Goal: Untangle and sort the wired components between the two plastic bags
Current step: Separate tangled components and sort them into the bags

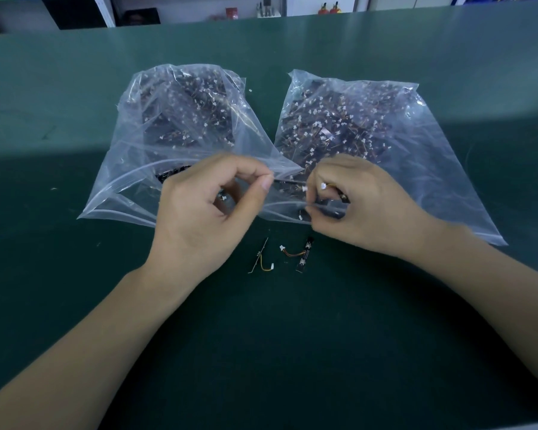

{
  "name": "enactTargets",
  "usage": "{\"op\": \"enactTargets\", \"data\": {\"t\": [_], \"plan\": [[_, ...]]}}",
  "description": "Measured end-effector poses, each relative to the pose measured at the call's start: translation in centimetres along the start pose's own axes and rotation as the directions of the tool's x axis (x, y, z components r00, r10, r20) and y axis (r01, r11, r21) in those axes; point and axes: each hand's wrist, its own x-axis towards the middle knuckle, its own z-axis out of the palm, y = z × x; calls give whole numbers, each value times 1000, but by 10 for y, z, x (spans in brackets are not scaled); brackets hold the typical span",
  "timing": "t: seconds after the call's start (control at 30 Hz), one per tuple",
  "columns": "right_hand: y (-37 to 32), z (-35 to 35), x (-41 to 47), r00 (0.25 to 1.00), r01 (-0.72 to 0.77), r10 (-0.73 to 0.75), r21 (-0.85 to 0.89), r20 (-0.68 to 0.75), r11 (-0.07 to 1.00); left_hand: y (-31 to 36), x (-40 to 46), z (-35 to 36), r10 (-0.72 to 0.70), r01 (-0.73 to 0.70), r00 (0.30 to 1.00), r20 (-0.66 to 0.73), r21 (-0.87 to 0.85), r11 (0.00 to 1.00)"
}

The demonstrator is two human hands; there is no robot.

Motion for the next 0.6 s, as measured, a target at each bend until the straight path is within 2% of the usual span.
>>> {"op": "enactTargets", "data": {"t": [0.17, 0.27, 0.37, 0.5, 0.6], "plan": [[-3, -4, 3, 993, -17, 24, 62, -119, 998, -8, -3, 4, 106, -108, 989, 100, 22, 994], [-5, -6, 3, 987, 13, 3, 96, -158, 995, -14, -3, 7, 132, -142, 987, 86, 122, 982], [-6, -4, 3, 986, 18, -1, 100, -166, 995, -15, 0, 12, 160, -174, 984, 80, 229, 958], [-5, -2, 3, 988, 10, 7, 105, -154, 994, -12, -1, 17, 117, -178, 975, 190, 343, 922], [-5, -1, 2, 991, -21, 34, 102, -127, 995, -10, -1, 14, 136, -245, 951, 278, 406, 880]]}}
